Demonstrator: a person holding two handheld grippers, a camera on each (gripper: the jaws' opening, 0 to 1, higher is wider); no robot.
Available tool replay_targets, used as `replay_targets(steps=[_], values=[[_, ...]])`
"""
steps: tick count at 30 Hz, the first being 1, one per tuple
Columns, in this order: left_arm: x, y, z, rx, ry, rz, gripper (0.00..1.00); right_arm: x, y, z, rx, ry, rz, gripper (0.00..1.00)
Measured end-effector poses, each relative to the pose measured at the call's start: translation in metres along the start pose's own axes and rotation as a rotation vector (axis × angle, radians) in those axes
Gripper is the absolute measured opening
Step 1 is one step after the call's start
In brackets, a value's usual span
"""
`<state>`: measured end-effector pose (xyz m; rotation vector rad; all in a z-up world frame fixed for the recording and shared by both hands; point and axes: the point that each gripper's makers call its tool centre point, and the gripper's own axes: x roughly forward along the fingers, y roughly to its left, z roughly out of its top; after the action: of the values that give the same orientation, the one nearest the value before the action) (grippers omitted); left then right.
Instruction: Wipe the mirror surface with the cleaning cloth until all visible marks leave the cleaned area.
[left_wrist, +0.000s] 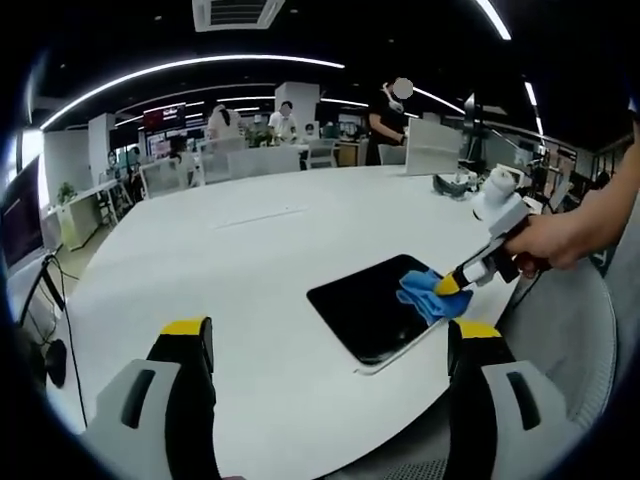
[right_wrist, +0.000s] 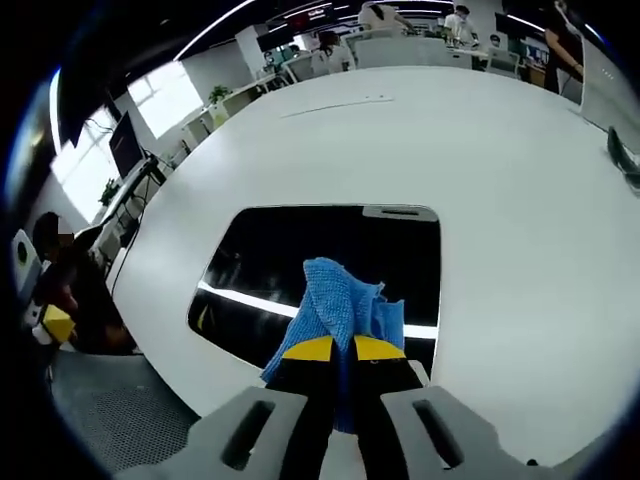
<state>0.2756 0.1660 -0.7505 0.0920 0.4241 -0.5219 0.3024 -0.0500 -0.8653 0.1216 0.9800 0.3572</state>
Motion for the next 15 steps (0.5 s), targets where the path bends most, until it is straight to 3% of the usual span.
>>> replay_targets(steps=[12,15], values=[[0.01,0.008,0.026,0.012,-0.042,-0.006,0.99,-0.006,0.012,-0.016,0.01,0.051,0.023,0.0],[0.009,0.009,0.027,0.003,-0.05,-0.001,0.99,-0.007,0.015,-0.018,-0.026,0.058,0.024,0.0]])
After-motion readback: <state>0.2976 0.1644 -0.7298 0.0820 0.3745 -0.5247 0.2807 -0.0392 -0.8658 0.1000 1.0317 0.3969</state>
